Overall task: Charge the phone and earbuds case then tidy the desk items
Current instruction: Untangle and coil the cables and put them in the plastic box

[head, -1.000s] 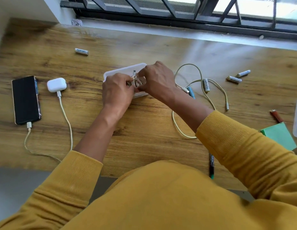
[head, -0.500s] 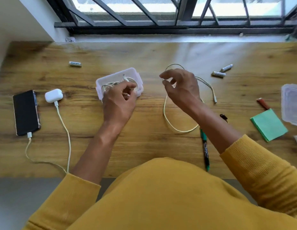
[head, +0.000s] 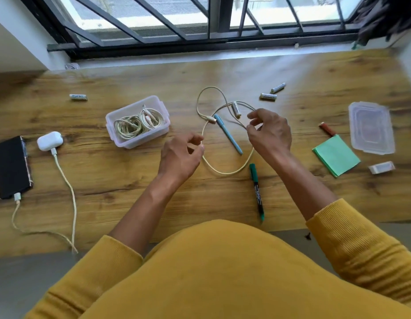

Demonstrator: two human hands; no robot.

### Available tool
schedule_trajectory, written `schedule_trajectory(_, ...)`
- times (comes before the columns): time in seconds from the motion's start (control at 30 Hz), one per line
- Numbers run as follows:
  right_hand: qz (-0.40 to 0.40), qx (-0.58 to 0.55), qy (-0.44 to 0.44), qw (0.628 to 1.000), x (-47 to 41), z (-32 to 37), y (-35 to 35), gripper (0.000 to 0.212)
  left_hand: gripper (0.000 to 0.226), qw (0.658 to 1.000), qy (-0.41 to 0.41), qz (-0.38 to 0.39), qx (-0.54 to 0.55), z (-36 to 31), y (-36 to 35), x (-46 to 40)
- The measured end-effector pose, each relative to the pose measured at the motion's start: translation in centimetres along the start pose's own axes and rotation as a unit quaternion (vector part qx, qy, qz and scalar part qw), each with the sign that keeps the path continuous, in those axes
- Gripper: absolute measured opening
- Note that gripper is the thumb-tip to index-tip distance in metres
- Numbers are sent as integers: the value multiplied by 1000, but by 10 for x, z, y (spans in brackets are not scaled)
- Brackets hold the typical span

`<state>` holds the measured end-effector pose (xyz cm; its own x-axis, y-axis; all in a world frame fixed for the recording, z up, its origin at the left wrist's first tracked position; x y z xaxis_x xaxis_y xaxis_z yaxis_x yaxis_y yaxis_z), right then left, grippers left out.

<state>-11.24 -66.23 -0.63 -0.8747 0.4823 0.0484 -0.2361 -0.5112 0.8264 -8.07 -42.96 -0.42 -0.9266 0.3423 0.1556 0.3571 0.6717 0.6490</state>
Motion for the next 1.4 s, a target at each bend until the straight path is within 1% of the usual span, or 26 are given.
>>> schedule_trajectory(0.17,9,9,-13,1000,-2,-8,11,30,49,997,64,21,48,-1,-10,-23)
schedule_trajectory(0.27,18,5,-9,1000,-1,-12,16,30,54,995,82,11,56,0,-16,-40)
schedule_trajectory(0.37,30,2,4,1000,3,-13,17,28,48,994,95,4,56,-4,-21,-56)
schedule_trajectory(0.43,36,1,19,999,6,-13,17,28,43,995,87,9,53,-9,-25,-62)
schedule_trajectory(0.57,44,-7,40,998,7,-15,21,28,47,998,42,1,-43,-17,-25,-74)
schedule_trajectory(0.63,47,-8,45,998,5,-16,23,28,46,996,39,11,-76,-17,-27,-82)
schedule_trajectory(0.73,57,-15,52,997,2,-16,25,28,38,995,27,16,-99,-19,-29,-88)
schedule_trajectory(0.87,75,-41,52,995,-1,-15,26,27,26,994,25,-18,-104,-19,-27,-92)
schedule_trajectory(1.0,71,-67,48,994,-5,-13,28,25,24,994,2,-85,-73,-19,-19,-87)
schedule_trajectory(1.07,67,-97,44,992,-6,-10,30,23,26,993,-11,-105,-47,-23,-12,-81)
schedule_trajectory(1.17,88,-162,23,982,-8,-1,34,18,24,992,-28,-123,18,-33,-4,-68)
schedule_trajectory(1.23,119,-218,11,969,-9,6,38,16,19,987,-47,-129,79,-45,-1,-58)
schedule_trajectory(1.27,142,-246,7,959,-8,12,43,19,17,984,-61,-134,99,-53,0,-52)
schedule_trajectory(1.33,197,-294,14,935,-6,24,55,30,15,979,-93,-140,115,-67,1,-40)
schedule_trajectory(1.4,241,-325,44,914,-3,37,69,40,15,974,-136,-139,114,-81,2,-29)
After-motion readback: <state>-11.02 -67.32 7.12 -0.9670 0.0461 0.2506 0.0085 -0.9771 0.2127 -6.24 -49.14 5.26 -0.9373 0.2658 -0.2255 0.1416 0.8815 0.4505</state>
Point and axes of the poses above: each hand's wrist, its own x-axis away from the middle knuckle, its own y-axis out of the back of the hand, z = x × y, the point moved 1 cm from there along -x, towards the middle knuckle, and after that the axes turned 5 degrees about z, right-handed, at the moved point
